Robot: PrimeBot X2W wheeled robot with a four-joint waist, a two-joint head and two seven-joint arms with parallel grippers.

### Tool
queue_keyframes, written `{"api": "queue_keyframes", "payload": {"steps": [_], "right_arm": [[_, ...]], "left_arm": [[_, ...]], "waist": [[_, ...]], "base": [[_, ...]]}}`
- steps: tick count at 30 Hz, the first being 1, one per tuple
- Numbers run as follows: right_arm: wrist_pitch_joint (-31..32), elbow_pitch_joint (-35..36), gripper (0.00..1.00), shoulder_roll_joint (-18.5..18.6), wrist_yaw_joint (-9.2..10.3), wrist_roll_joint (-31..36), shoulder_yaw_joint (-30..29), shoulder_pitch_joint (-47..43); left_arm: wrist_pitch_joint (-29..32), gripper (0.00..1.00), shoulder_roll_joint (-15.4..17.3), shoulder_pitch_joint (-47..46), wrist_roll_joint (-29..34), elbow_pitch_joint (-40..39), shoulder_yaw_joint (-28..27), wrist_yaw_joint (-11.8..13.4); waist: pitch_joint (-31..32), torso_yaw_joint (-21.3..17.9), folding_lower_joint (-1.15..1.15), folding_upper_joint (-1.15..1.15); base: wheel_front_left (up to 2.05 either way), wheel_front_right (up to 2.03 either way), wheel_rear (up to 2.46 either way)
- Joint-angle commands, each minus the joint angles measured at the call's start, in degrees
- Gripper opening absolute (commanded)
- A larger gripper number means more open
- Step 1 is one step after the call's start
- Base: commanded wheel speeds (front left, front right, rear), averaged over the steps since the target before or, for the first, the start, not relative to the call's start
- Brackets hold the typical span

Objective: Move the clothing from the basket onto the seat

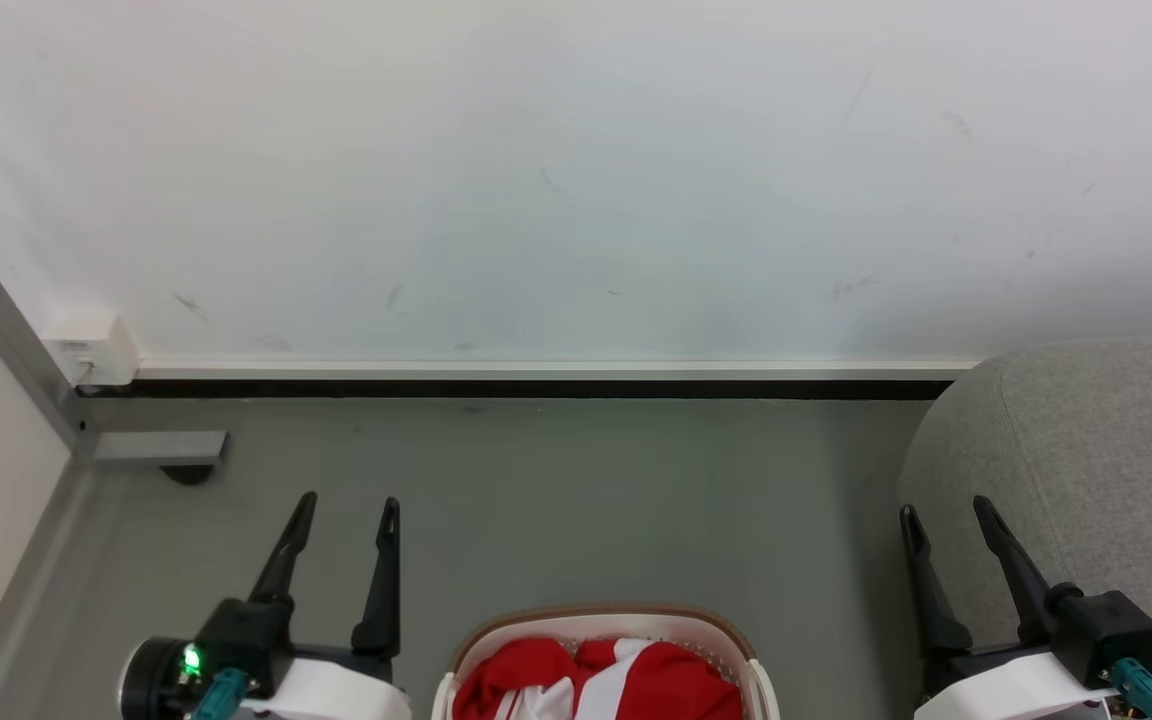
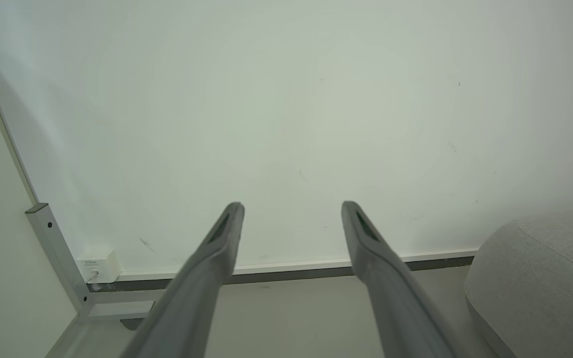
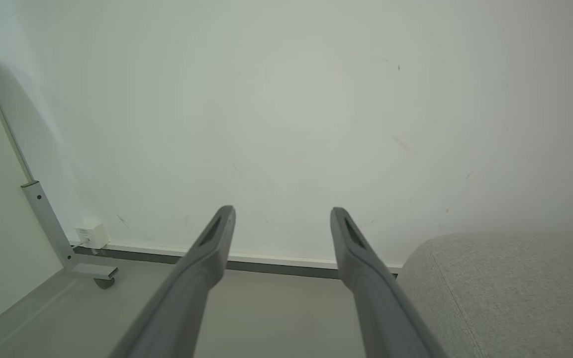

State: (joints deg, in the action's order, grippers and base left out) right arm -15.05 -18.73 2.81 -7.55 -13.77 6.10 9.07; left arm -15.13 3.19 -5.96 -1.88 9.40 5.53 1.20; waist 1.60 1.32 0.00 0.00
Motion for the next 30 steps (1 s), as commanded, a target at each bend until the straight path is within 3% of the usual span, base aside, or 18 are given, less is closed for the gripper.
{"api": "queue_keyframes", "payload": {"steps": [1,19,30], "right_arm": [[-0.19,-0.32,1.0,0.15,0.12,-0.27,-0.06,-0.24],[-0.1,0.15,1.0,0.15,0.12,-1.1,-0.56,0.63],[-0.1,1.7,1.0,0.14,0.12,-1.75,-1.7,2.89]], "left_arm": [[-0.04,1.0,0.09,-0.22,-0.2,0.25,-0.35,-0.09],[-0.04,1.0,-0.08,-0.74,-0.96,0.85,-1.23,-0.46],[-0.03,1.0,-0.13,-3.88,-0.57,4.29,-1.22,-1.36]], "waist": [[-0.01,-0.06,0.0,0.0],[-2.0,-3.68,0.0,0.0],[-8.35,-8.49,0.0,0.0]], "base": [[0.0,0.0,0.0],[0.0,0.0,0.0],[0.0,0.0,0.0]]}}
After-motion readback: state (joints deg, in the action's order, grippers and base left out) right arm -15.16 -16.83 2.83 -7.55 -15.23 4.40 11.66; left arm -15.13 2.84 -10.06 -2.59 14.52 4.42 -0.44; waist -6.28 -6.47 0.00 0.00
